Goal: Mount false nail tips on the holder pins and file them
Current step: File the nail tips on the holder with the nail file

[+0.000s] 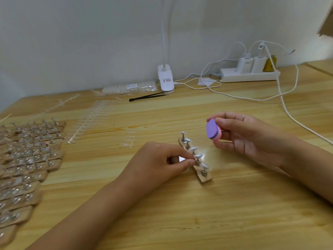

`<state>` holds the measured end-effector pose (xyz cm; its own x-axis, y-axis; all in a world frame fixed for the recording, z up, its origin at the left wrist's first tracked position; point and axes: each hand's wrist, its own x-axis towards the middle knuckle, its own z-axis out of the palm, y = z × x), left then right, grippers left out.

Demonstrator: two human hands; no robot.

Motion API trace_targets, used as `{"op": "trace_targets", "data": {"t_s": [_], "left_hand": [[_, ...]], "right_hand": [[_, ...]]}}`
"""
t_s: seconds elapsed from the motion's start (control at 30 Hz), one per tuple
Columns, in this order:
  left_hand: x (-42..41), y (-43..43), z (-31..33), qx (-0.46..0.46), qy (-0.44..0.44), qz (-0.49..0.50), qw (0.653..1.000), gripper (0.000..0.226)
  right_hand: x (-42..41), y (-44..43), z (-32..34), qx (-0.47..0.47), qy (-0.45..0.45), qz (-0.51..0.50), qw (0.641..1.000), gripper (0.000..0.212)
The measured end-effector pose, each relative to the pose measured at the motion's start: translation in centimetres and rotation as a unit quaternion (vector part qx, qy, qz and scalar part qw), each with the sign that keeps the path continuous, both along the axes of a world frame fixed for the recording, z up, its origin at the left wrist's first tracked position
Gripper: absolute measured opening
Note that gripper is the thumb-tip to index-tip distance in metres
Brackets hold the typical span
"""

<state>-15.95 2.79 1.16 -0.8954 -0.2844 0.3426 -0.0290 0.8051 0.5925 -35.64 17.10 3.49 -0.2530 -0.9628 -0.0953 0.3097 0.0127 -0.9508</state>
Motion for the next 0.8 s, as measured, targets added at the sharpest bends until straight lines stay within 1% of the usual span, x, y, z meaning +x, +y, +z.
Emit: {"op": "trace_targets", "data": {"t_s": [0.07, 0.1, 0.17, 0.23, 0.3, 0.37, 0.47, 0.57, 0.67, 0.73, 0.8], "left_hand": [[0.4, 0.0, 0.6, -0.105, 0.043, 0.003, 0.994, 0.017], [0.5, 0.1, 0.9, -0.137, 0.070, -0.008, 0.988, 0.019], [0.7, 0.4, 1.1, -0.158, 0.102, -0.040, 0.981, 0.019], [0.5, 0.8, 1.0, -0.184, 0.104, -0.056, 0.976, 0.025], [0.1, 1.2, 0.8, -0.222, 0.097, -0.066, 0.968, 0.027], [-0.1, 1.1, 0.5, -0.252, 0.108, -0.068, 0.959, 0.021], [-0.2, 0.9, 0.3, -0.312, 0.137, -0.072, 0.937, 0.012], [-0.2, 0.8, 0.4, -0.369, 0.152, -0.067, 0.914, 0.012], [-0.3, 1.0, 0.3, -0.388, 0.163, -0.061, 0.905, 0.019], [-0.3, 1.1, 0.3, -0.370, 0.164, -0.066, 0.912, 0.019], [-0.3, 1.3, 0.2, -0.335, 0.161, -0.069, 0.926, 0.016]], "right_hand": [[-0.2, 0.0, -0.1, 0.001, -0.006, -0.001, 1.000, 0.026], [-0.3, 0.0, -0.1, 0.002, -0.010, 0.000, 1.000, 0.029], [-0.4, -0.1, -0.2, 0.003, -0.011, -0.003, 1.000, 0.036], [-0.5, -0.1, -0.2, 0.002, -0.002, -0.019, 1.000, 0.040], [-0.5, -0.1, -0.2, -0.005, 0.002, -0.035, 0.999, 0.038], [-0.4, -0.1, -0.2, -0.015, -0.010, -0.040, 0.999, 0.032], [-0.2, -0.2, -0.3, -0.014, -0.037, -0.044, 0.998, 0.020], [0.1, -0.3, -0.4, 0.004, -0.039, -0.027, 0.999, 0.020], [0.2, -0.3, -0.4, 0.021, -0.031, -0.014, 0.999, 0.029], [0.2, -0.3, -0.5, 0.027, -0.026, -0.011, 0.999, 0.028], [0.2, -0.3, -0.6, 0.033, -0.022, -0.012, 0.999, 0.022]]}}
